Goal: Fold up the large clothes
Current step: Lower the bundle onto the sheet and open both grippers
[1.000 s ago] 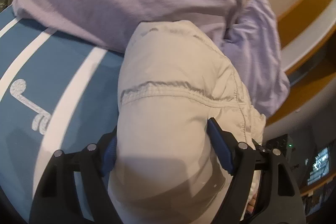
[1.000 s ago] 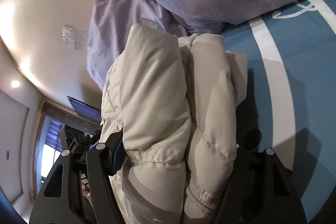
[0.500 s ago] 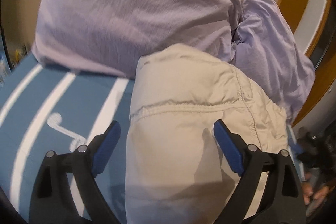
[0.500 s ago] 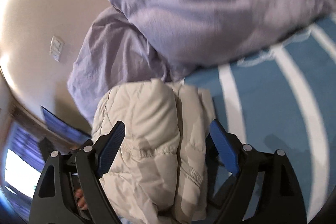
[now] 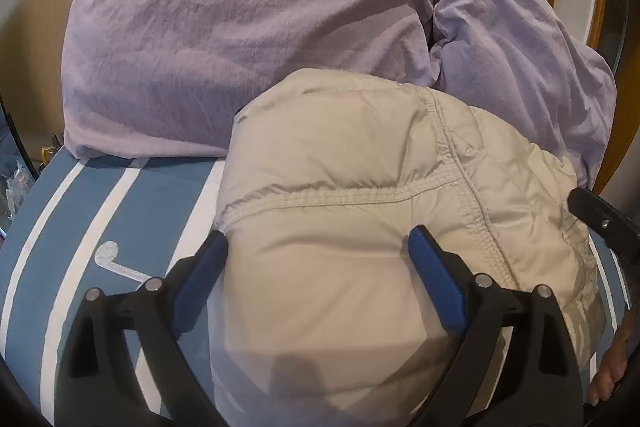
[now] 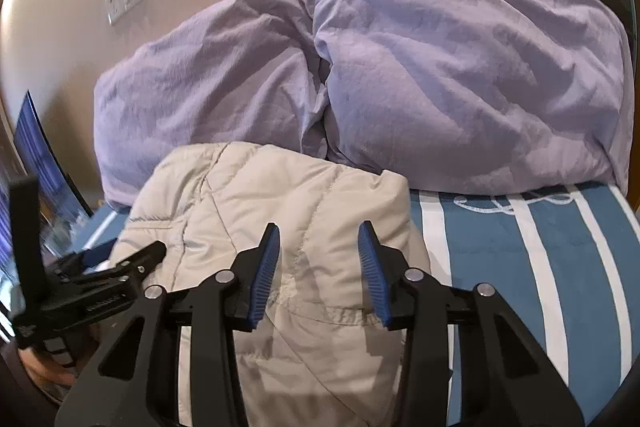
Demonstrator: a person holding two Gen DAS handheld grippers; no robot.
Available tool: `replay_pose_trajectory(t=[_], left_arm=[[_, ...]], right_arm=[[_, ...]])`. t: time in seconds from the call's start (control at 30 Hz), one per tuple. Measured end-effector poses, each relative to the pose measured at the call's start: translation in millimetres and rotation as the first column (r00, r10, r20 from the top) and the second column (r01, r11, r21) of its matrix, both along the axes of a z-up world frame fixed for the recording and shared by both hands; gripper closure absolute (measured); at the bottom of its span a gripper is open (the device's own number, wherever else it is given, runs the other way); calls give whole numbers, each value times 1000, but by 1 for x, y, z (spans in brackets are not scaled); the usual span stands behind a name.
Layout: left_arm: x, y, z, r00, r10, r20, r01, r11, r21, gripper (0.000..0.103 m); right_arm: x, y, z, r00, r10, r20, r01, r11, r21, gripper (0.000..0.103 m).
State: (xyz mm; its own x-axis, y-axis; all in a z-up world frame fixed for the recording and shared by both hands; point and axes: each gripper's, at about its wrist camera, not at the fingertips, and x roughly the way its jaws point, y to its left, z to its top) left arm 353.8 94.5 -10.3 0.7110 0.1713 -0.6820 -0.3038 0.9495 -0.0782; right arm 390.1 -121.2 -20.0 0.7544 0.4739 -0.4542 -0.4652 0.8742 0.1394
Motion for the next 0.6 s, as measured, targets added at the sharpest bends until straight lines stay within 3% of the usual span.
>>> replay_pose_trajectory(t=[0.1,0.23,0.6], left_arm=[[1,-1,-2,1000,-4,3,4,1000,7,12],[2,-4,-3,1000,-13,10,13,1000,8,11],[7,-10,-8,999,-18,30,17,1000,11,7]], right_arm=[[1,8,-4,999,-20,37,21,999,-36,61],[14,11,-23,999,-42,-4,41,996,-81,60],[31,8,-54,996,-46,-71,42,997,-58,61]])
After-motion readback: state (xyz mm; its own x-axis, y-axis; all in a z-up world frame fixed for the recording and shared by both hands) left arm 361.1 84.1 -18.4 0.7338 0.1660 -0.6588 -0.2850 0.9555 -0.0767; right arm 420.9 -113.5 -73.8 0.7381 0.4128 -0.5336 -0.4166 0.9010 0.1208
